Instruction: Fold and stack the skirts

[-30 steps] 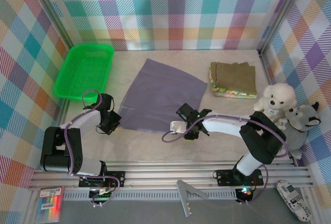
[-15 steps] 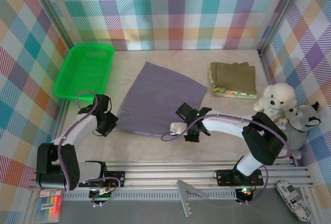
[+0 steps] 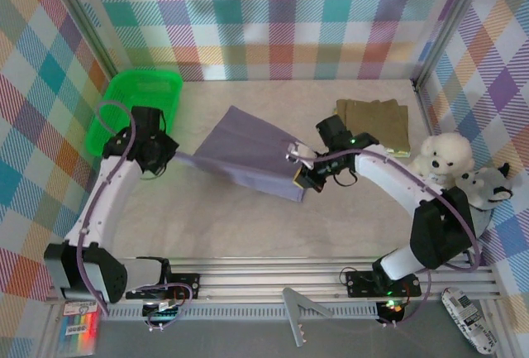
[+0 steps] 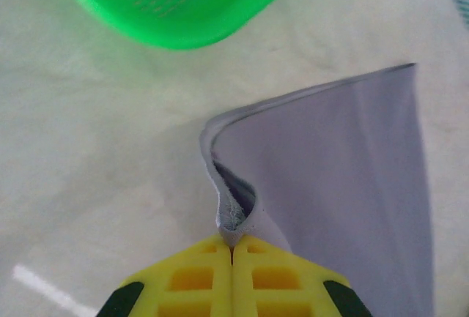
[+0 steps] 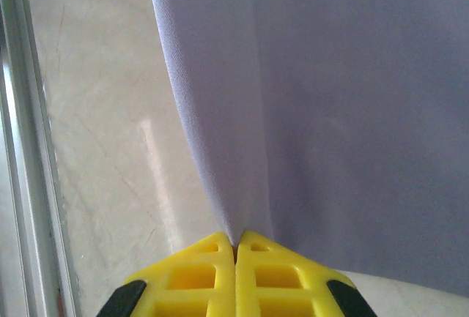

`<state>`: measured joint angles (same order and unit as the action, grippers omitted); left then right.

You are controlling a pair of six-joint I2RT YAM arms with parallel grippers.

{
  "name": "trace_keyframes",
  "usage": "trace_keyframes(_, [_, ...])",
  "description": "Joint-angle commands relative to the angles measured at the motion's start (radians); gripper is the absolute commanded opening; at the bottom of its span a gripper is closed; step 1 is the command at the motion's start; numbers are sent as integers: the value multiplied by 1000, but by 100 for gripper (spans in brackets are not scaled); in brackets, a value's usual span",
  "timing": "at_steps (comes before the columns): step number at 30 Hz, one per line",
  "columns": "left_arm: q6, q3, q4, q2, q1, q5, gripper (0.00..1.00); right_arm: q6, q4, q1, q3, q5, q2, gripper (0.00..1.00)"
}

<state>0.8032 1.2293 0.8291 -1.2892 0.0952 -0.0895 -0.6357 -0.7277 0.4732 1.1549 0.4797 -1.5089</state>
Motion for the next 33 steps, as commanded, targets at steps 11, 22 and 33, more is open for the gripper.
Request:
trace_keyframes(11, [-202,654,31,-599,134,-22,0,-116,-153,-254,263,109,-351,0])
trace_keyframes(22, [-200,946,83,-965,150,-55,0,-53,-145,-271,411,-8,-560,0])
trace_keyframes(33, [-217,1047,119,-1021,153,43,85,329,17,-253,345,-173,-428,49])
